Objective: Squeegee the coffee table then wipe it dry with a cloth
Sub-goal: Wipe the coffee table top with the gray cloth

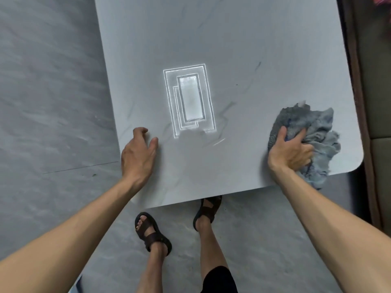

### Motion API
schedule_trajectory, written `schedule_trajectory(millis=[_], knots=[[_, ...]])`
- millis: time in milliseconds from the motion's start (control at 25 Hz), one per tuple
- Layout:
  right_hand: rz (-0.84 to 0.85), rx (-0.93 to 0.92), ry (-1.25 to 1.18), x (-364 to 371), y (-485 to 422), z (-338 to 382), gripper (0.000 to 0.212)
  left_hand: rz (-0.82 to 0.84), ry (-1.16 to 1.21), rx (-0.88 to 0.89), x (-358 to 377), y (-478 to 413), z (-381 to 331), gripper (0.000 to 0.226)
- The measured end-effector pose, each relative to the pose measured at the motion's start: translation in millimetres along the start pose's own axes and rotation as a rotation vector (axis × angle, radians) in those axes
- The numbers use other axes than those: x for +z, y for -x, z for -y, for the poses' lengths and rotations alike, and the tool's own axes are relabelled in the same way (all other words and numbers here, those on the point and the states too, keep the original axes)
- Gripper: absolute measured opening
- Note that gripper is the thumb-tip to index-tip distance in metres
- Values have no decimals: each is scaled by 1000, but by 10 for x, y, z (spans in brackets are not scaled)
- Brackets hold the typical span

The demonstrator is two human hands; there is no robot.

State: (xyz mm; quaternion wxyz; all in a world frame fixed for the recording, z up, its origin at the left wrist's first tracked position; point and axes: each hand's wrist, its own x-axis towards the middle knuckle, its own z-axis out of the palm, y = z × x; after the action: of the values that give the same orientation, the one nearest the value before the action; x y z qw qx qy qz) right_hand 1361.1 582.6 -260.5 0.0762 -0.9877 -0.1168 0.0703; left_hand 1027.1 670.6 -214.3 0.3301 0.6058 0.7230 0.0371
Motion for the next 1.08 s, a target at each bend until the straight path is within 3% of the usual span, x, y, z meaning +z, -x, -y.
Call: schedule_trajectory(millis=[120, 360, 720, 920, 1080], knots=[[29, -210, -12, 126, 659, 361, 64, -21, 172, -49, -203, 35, 272, 41], [195, -986, 97, 365, 1959, 719, 65, 63, 285, -149, -476, 155, 885, 50], [382, -2005, 175, 430, 2308, 524, 63, 179, 308, -140, -377, 396, 1071, 48], [465, -2240, 188, 325, 1900, 345, 58, 164, -18, 22, -123, 606, 773, 58], [495, -2208, 212, 106, 953, -11, 54, 206, -161, 157, 113, 601, 474, 60]])
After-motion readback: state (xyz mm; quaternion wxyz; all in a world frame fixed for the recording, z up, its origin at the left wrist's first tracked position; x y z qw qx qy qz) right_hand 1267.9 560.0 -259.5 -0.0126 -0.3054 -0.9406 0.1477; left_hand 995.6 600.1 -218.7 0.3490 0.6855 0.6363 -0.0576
